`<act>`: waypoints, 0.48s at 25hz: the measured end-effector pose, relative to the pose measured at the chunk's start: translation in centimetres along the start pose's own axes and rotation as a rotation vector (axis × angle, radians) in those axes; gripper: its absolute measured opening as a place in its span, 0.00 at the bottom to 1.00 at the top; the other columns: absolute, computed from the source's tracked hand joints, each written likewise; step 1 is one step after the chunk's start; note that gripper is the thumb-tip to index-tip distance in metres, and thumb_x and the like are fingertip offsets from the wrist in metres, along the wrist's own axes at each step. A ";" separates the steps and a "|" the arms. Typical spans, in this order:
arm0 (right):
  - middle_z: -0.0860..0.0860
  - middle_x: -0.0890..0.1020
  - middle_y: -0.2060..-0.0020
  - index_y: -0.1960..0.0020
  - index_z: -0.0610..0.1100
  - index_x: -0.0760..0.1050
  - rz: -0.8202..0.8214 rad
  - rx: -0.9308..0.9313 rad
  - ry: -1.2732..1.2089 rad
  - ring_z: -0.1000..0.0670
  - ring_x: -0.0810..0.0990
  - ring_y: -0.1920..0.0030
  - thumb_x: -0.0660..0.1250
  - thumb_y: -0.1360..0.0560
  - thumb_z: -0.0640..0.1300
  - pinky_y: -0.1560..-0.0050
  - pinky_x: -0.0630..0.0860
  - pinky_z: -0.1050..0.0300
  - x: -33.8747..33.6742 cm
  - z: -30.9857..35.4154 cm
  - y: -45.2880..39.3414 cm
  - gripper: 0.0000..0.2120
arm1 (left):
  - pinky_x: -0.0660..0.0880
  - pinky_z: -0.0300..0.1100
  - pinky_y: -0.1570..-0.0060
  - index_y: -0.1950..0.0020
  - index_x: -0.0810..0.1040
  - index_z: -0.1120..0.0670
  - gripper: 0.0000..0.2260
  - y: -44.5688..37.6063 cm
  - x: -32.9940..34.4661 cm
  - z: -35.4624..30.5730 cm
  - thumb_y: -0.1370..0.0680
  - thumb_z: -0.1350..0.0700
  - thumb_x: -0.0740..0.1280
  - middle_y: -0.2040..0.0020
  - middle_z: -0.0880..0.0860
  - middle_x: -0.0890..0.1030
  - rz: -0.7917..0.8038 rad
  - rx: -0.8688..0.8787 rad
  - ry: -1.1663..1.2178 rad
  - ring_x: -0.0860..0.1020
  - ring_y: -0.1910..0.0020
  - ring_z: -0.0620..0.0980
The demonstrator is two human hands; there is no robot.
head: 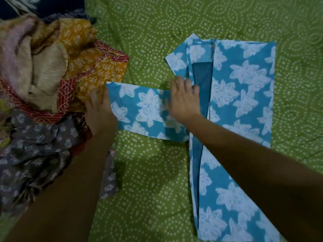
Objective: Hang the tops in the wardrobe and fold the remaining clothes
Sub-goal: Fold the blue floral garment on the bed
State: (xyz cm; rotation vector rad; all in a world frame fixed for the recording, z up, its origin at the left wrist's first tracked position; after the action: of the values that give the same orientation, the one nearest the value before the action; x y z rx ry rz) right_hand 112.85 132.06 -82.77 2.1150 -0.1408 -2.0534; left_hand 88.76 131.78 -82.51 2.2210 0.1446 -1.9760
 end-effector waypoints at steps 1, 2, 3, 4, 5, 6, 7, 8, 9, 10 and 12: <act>0.41 0.52 0.25 0.23 0.38 0.49 0.071 0.162 0.121 0.41 0.54 0.27 0.55 0.21 0.47 0.30 0.55 0.41 -0.2 -1.5 -2.3 0.31 | 0.73 0.54 0.49 0.29 0.67 0.53 0.26 0.0 -0.3 -0.4 0.27 0.64 0.64 0.32 0.59 0.65 -0.076 -0.050 0.075 0.67 0.36 0.61; 0.40 0.47 0.24 0.24 0.36 0.51 0.155 0.259 0.221 0.41 0.48 0.25 0.54 0.20 0.45 0.28 0.52 0.41 -0.1 -2.7 -4.0 0.28 | 0.72 0.50 0.48 0.32 0.68 0.55 0.24 0.1 -0.7 -1.3 0.28 0.64 0.62 0.35 0.60 0.68 -0.152 -0.044 0.174 0.68 0.38 0.59; 0.38 0.46 0.24 0.26 0.36 0.58 0.223 0.290 0.272 0.40 0.44 0.24 0.54 0.20 0.44 0.27 0.49 0.41 0.0 -3.3 -5.2 0.25 | 0.71 0.47 0.48 0.34 0.70 0.57 0.20 0.0 -0.6 -2.2 0.27 0.63 0.61 0.39 0.60 0.70 -0.202 0.010 0.289 0.70 0.41 0.57; 0.36 0.49 0.24 0.29 0.37 0.66 0.259 0.283 0.292 0.39 0.43 0.24 0.55 0.20 0.43 0.27 0.48 0.41 -0.1 -3.4 -5.9 0.21 | 0.72 0.45 0.49 0.38 0.73 0.58 0.15 0.0 -0.5 -3.2 0.24 0.61 0.61 0.44 0.60 0.74 -0.206 0.066 0.407 0.73 0.46 0.55; 0.36 0.53 0.25 0.34 0.38 0.71 0.259 0.248 0.289 0.38 0.42 0.24 0.55 0.20 0.43 0.27 0.46 0.40 -0.2 -3.2 -6.2 0.18 | 0.74 0.45 0.52 0.42 0.75 0.57 0.11 -0.2 -0.2 -4.0 0.22 0.58 0.61 0.49 0.58 0.78 -0.159 0.060 0.559 0.76 0.52 0.53; 0.36 0.57 0.25 0.35 0.38 0.73 0.225 0.221 0.234 0.38 0.43 0.24 0.54 0.20 0.41 0.27 0.45 0.39 -0.6 -2.6 -6.2 0.17 | 0.77 0.48 0.55 0.46 0.77 0.56 0.09 -0.8 0.3 -4.7 0.20 0.53 0.61 0.54 0.57 0.80 -0.027 -0.053 0.755 0.78 0.57 0.53; 0.37 0.59 0.26 0.34 0.37 0.72 0.170 0.214 0.152 0.38 0.46 0.24 0.53 0.21 0.40 0.28 0.44 0.38 -0.8 -2.0 -5.9 0.18 | 0.79 0.49 0.55 0.48 0.77 0.56 0.12 -1.2 1.0 -5.7 0.20 0.47 0.62 0.55 0.57 0.82 0.187 -0.237 0.972 0.80 0.59 0.52; 0.39 0.61 0.26 0.33 0.36 0.70 0.086 0.206 0.088 0.38 0.49 0.24 0.53 0.21 0.39 0.28 0.45 0.37 -1.1 -1.0 -5.1 0.19 | 0.79 0.48 0.55 0.46 0.77 0.56 0.18 -1.1 1.5 -7.1 0.22 0.42 0.63 0.52 0.58 0.82 0.471 -0.440 1.167 0.81 0.56 0.51; 0.40 0.66 0.28 0.32 0.36 0.70 -0.020 0.184 0.053 0.39 0.55 0.25 0.53 0.22 0.39 0.29 0.48 0.38 -1.1 0.1 -3.9 0.20 | 0.79 0.46 0.54 0.42 0.76 0.57 0.23 -0.7 1.6 -8.7 0.24 0.38 0.64 0.49 0.57 0.82 0.732 -0.579 1.296 0.81 0.53 0.51; 0.41 0.71 0.32 0.34 0.37 0.72 -0.142 0.136 0.042 0.40 0.63 0.28 0.55 0.23 0.40 0.32 0.53 0.39 -0.9 1.4 -2.4 0.20 | 0.79 0.45 0.55 0.38 0.74 0.57 0.28 -0.4 1.5 -10.1 0.26 0.36 0.65 0.46 0.56 0.81 0.896 -0.636 1.390 0.81 0.50 0.51; 0.44 0.79 0.39 0.39 0.41 0.78 -0.260 -0.051 0.013 0.44 0.75 0.36 0.59 0.28 0.43 0.41 0.64 0.45 0.0 4.3 0.8 0.20 | 0.78 0.44 0.54 0.37 0.73 0.57 0.28 -0.7 1.9 -11.6 0.29 0.40 0.71 0.45 0.54 0.80 0.848 -0.671 1.452 0.81 0.50 0.51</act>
State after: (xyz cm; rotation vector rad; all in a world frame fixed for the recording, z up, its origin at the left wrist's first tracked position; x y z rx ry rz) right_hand 108.60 130.97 -82.70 2.2154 0.1968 -2.1530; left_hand 100.19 134.55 -83.12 2.1228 0.0021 0.2566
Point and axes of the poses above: each hand's wrist, its own y-axis away from the middle knuckle, its own x-axis out of the palm, z = x × y, the point moved 4 cm from there along -y, towards the middle knuckle
